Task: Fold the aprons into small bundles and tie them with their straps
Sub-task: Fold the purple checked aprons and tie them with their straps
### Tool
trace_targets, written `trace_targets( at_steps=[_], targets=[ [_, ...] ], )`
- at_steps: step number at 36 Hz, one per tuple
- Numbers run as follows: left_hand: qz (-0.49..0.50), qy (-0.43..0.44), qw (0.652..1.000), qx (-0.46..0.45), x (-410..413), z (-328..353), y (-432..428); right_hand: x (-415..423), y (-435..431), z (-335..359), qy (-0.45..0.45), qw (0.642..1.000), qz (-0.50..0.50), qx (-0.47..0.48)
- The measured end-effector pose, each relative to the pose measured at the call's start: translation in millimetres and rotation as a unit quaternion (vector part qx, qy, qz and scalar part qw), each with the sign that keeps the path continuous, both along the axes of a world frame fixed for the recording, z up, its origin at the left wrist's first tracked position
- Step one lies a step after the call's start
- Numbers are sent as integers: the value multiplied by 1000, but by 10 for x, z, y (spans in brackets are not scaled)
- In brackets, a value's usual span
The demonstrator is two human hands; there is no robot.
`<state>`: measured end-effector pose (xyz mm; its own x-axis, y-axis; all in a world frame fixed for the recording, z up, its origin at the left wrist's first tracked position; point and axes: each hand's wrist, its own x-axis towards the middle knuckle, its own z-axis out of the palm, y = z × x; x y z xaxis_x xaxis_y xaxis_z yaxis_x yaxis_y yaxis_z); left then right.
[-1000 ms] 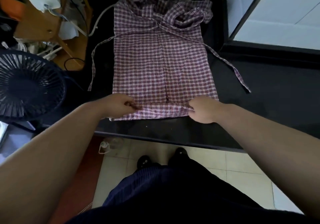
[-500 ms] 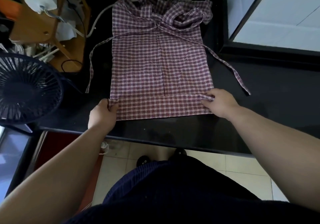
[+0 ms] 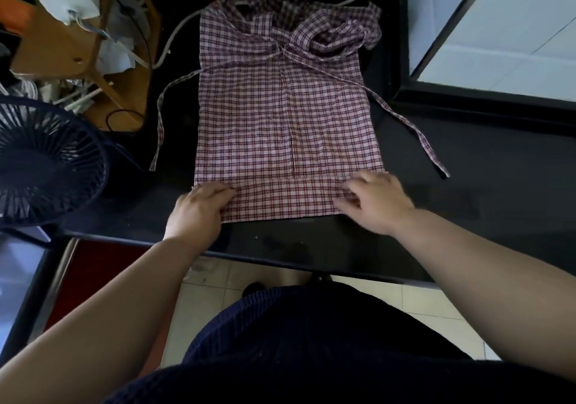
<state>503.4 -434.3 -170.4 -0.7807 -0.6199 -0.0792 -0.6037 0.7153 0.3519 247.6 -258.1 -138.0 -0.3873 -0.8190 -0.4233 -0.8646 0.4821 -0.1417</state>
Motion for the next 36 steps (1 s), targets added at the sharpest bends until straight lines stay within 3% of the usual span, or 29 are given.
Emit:
trace_targets(
  at_steps=[2, 4, 6, 10, 12, 15, 18, 22, 28, 36],
  targets=[
    [8, -43, 999, 6, -25, 61, 25, 39, -16, -8, -68, 995, 6, 70],
    [9, -108, 994, 24, -25, 106, 38, 31, -3, -35, -49, 992, 40, 106],
    [-1, -170, 984, 58, -33, 171, 28, -9, 2, -55, -33, 994, 47, 97],
    [-28, -206, 977, 51, -74, 270, -74, -62, -38, -26, -19, 998, 40, 37],
    [-11, -175, 983, 60, -80, 274, -166, -96, -71, 36, -31, 999, 17, 4],
    [86, -94, 978, 167, -79, 342, -283, -173, -125, 150, -87, 996, -26, 18],
    [178, -7, 946, 270, -99, 385, -394, -254, -161, 235, -103, 991, -18, 78],
    [262, 113, 878, 383, -132, 377, -479, -348, -158, 237, -100, 989, -41, 97],
    [335, 164, 865, 336, -161, 234, -499, -438, -172, 186, -166, 970, -175, -21],
    [345, 43, 920, 182, -133, 78, -447, -457, -102, 17, -232, 902, -357, -78]
  ],
)
